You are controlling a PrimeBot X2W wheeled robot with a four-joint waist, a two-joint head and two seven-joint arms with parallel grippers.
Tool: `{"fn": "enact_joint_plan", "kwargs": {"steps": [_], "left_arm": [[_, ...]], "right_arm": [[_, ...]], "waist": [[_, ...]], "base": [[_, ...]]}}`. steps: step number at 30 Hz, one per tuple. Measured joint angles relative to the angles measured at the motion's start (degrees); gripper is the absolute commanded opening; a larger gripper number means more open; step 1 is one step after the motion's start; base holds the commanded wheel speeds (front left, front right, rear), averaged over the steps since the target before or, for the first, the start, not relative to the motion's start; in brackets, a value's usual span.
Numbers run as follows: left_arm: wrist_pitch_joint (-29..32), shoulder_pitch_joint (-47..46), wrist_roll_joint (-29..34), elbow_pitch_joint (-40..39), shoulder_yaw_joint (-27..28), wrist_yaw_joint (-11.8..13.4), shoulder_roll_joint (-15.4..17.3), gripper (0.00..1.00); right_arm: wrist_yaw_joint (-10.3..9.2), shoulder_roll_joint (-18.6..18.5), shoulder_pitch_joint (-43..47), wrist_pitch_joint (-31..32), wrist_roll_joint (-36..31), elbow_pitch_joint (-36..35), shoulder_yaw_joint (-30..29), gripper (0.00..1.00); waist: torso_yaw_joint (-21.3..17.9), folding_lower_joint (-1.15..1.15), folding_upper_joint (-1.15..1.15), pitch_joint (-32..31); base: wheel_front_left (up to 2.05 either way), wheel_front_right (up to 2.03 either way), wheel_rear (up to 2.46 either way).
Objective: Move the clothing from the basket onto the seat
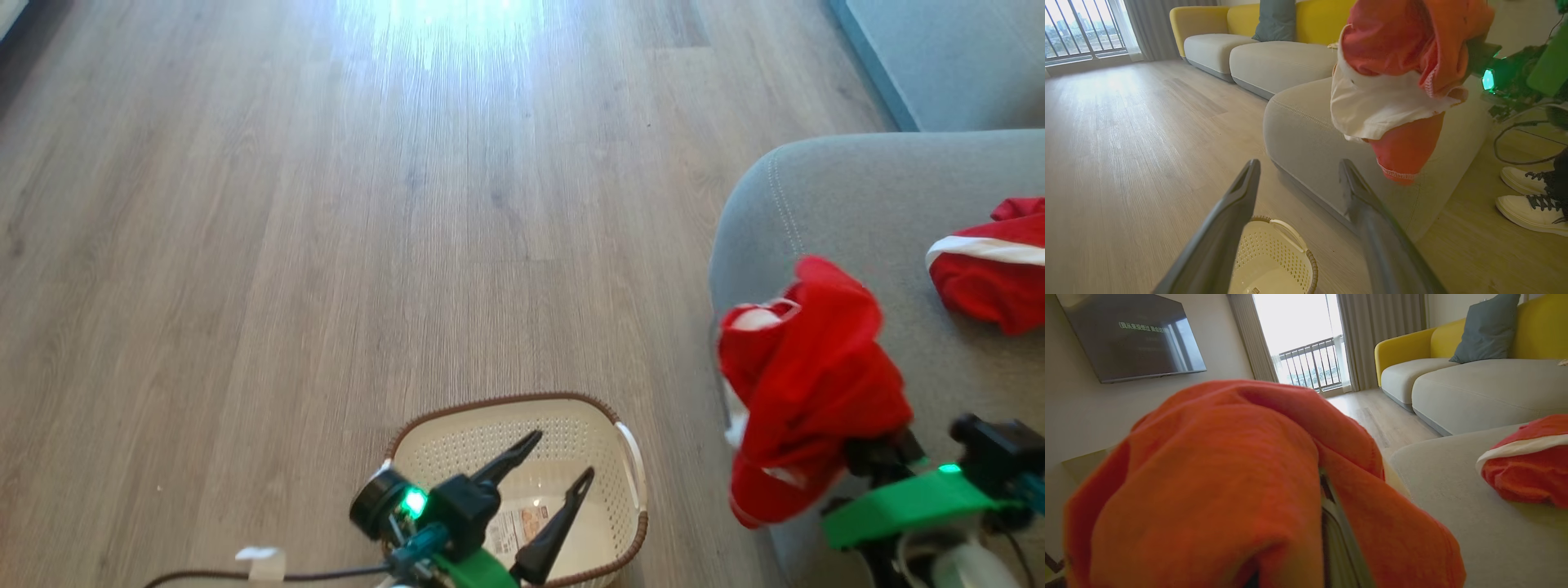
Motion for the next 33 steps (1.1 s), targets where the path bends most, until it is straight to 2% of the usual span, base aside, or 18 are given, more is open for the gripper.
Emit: {"fn": "enact_joint_plan", "kwargs": {"steps": [10, 33], "left_arm": [[0.00, 3.18, -2.15, 1.34, 0.80, 0.00, 0.01, 1.00], [0.00, 3.27, -3.12, 1.76, 0.54, -0.01, 0.01, 1.00]], "right_arm": [[0.00, 1.10, 4.81, 0.00, 0.00, -0.20, -5.20, 0.00], [0.00, 2.00, 4.82, 0.00, -0.01, -0.16, -5.03, 0.00]], "waist": [[-0.36, 0.00, 0.00, -0.71], [0.27, 0.00, 0.00, -0.04]], "base": [[0.00, 0.00, 0.00], [0.00, 0.00, 0.00]]}}
